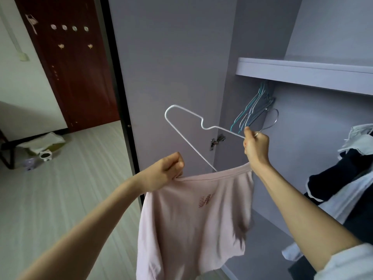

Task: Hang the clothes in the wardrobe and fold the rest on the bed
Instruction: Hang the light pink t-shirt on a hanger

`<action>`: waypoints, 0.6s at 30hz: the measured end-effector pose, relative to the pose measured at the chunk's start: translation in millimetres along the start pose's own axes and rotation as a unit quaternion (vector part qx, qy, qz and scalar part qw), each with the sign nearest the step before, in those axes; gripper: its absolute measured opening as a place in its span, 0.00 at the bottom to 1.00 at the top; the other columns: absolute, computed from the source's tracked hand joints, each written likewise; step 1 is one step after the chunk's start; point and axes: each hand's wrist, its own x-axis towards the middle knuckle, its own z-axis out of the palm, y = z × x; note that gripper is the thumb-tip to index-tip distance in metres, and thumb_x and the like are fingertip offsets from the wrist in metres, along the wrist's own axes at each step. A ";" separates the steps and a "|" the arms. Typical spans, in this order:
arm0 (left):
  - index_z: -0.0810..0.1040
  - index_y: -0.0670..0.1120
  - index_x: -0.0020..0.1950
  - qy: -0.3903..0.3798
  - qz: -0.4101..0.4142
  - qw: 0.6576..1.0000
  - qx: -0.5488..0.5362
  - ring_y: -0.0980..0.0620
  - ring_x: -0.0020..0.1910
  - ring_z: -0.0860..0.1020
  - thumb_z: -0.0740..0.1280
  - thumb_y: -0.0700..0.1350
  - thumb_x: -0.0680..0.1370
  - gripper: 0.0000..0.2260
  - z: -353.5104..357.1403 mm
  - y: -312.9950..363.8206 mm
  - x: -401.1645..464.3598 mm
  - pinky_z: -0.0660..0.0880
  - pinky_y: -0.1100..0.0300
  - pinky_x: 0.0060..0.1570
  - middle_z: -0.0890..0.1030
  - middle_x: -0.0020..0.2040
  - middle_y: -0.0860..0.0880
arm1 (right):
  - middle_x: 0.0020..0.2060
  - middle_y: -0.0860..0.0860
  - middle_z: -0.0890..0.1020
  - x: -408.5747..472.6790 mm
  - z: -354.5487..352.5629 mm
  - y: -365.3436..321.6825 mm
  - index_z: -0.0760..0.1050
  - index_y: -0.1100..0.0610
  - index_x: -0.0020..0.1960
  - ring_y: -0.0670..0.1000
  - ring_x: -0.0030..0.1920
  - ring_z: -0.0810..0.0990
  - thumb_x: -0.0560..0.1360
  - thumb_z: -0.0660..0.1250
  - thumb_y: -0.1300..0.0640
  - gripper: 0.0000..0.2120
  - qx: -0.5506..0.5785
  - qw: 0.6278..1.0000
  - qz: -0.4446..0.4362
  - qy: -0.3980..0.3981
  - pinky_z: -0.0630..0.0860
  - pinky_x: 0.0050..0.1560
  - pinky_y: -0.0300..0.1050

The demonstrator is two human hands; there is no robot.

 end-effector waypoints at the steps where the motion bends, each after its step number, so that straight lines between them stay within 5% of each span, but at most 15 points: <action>1: 0.65 0.44 0.40 0.003 0.002 1.000 0.002 0.57 0.34 0.65 0.55 0.39 0.82 0.10 0.4 -0.9 0.7 0.65 0.67 0.39 0.67 0.35 0.50 | 0.25 0.50 0.58 -0.3 -1.0 -1.2 0.53 0.53 0.28 0.49 0.27 0.55 0.79 0.59 0.57 0.24 -0.008 1.000 -0.010 -0.002 0.53 0.29 0.42; 5: 0.65 0.45 0.41 0.037 0.005 0.999 -0.012 0.53 0.36 0.65 0.55 0.39 0.82 0.10 4.1 -7.0 2.3 0.65 0.61 0.41 0.68 0.35 0.50 | 0.25 0.50 0.57 -3.2 -6.7 -7.0 0.52 0.53 0.28 0.49 0.27 0.55 0.79 0.59 0.59 0.24 -0.028 0.998 -0.061 0.000 0.52 0.30 0.42; 11: 0.71 0.53 0.45 -0.004 -0.044 0.995 0.086 0.60 0.29 0.70 0.70 0.49 0.75 0.08 17.3 -16.4 6.8 0.66 0.70 0.34 0.74 0.30 0.59 | 0.24 0.46 0.62 -13.8 -14.9 -18.8 0.57 0.52 0.32 0.44 0.25 0.60 0.78 0.60 0.55 0.18 -0.089 0.982 -0.168 -0.011 0.61 0.31 0.45; 15: 0.79 0.46 0.44 0.031 0.018 0.973 0.227 0.61 0.38 0.71 0.77 0.49 0.68 0.11 18.4 -22.8 7.2 0.65 0.73 0.40 0.74 0.37 0.59 | 0.28 0.46 0.68 -22.9 -27.7 -11.7 0.63 0.54 0.42 0.44 0.29 0.67 0.75 0.55 0.46 0.11 -0.182 0.955 -0.202 -0.118 0.65 0.35 0.46; 18: 0.79 0.42 0.39 0.048 0.047 0.963 0.262 0.64 0.39 0.69 0.75 0.45 0.70 0.08 14.0 -30.2 3.4 0.64 0.75 0.40 0.72 0.35 0.58 | 0.29 0.50 0.68 -28.7 -38.6 -5.4 0.64 0.56 0.45 0.48 0.29 0.66 0.78 0.56 0.52 0.07 -0.190 0.933 -0.228 -0.206 0.66 0.34 0.48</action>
